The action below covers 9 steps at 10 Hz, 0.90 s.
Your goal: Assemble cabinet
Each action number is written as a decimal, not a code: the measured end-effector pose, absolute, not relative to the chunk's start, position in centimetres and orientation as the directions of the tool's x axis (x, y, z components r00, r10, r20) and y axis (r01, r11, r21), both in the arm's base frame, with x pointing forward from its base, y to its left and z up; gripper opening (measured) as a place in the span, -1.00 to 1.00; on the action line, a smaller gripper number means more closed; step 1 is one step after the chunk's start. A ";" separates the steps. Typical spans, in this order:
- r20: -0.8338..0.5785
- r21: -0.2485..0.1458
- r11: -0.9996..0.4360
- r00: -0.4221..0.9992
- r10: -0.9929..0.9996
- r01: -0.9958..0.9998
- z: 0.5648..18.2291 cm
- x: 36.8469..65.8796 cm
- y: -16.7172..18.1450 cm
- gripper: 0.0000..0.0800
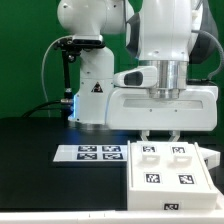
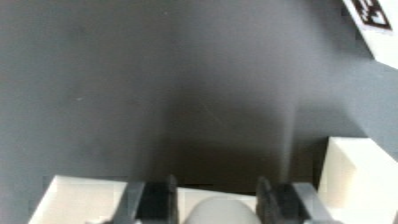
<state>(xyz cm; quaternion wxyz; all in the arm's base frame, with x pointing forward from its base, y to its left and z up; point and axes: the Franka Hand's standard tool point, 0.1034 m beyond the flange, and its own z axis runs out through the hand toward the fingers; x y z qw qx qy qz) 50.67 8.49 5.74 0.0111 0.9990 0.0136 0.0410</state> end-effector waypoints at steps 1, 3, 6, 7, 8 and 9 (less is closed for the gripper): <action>0.081 0.023 -0.999 0.996 0.028 0.026 5.7 50.7 8.5 -0.48; 0.053 0.018 -1.000 0.998 0.025 0.025 6.2 50.3 8.2 -0.48; 0.041 0.001 -0.999 0.999 0.032 0.032 8.3 50.6 8.7 -0.48; 0.020 -0.003 -1.000 0.999 0.029 0.029 8.9 51.8 8.7 -0.48; -0.009 -0.003 -1.000 0.999 0.031 0.031 9.1 52.0 8.7 -0.48; -0.010 -0.003 -1.000 0.999 0.031 0.031 8.9 51.8 8.7 -0.48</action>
Offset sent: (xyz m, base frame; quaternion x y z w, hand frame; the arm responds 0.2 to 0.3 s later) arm -0.0153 -0.0095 0.0318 -0.0029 -0.0402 -0.0221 0.9989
